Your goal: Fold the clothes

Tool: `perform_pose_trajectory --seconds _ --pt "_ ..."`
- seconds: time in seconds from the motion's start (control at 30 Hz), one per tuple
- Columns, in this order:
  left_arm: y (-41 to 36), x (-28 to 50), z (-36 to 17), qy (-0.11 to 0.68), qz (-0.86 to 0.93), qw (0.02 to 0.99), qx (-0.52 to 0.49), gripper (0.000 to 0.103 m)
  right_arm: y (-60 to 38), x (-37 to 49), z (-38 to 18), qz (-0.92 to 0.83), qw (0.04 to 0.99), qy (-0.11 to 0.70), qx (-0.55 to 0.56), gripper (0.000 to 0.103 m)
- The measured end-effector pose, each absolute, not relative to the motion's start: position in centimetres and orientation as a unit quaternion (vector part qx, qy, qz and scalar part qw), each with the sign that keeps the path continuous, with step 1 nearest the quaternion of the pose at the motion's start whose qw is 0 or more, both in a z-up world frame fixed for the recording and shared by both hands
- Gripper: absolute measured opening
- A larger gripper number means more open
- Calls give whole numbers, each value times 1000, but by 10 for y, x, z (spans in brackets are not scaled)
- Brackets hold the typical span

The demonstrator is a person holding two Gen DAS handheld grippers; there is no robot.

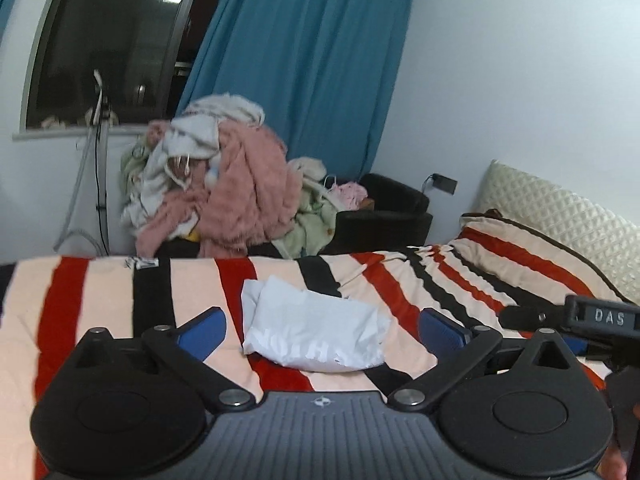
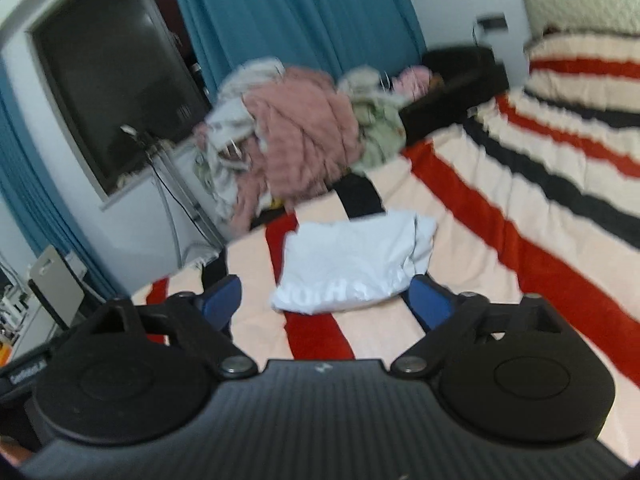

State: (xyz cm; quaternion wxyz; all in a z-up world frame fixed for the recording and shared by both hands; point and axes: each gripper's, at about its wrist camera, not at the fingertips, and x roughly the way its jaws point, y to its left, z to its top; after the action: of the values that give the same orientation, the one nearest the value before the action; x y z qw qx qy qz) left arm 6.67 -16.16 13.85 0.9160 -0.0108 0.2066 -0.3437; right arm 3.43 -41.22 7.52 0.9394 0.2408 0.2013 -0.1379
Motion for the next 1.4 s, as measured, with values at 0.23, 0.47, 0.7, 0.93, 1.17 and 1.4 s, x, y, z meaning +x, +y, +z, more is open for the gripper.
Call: perform_pose_trajectory --seconds 0.23,0.47,0.7,0.93,1.17,1.4 --pt "-123 -19 152 174 -334 926 0 103 -371 -30 93 -134 958 165 195 91" --pt "-98 -65 127 153 -315 936 21 103 -332 -68 74 -134 970 121 160 91" --pt "-92 -87 94 134 -295 946 34 103 -310 -67 37 -129 978 102 125 91" --pt "-79 -67 60 136 -267 954 5 103 -311 -53 -9 -135 979 101 115 91" --pt "-76 -53 37 139 -259 956 20 103 -311 -35 -44 -135 977 125 110 91" --pt "-78 -42 24 152 -266 952 22 103 -303 -30 -53 -142 977 133 91 91"
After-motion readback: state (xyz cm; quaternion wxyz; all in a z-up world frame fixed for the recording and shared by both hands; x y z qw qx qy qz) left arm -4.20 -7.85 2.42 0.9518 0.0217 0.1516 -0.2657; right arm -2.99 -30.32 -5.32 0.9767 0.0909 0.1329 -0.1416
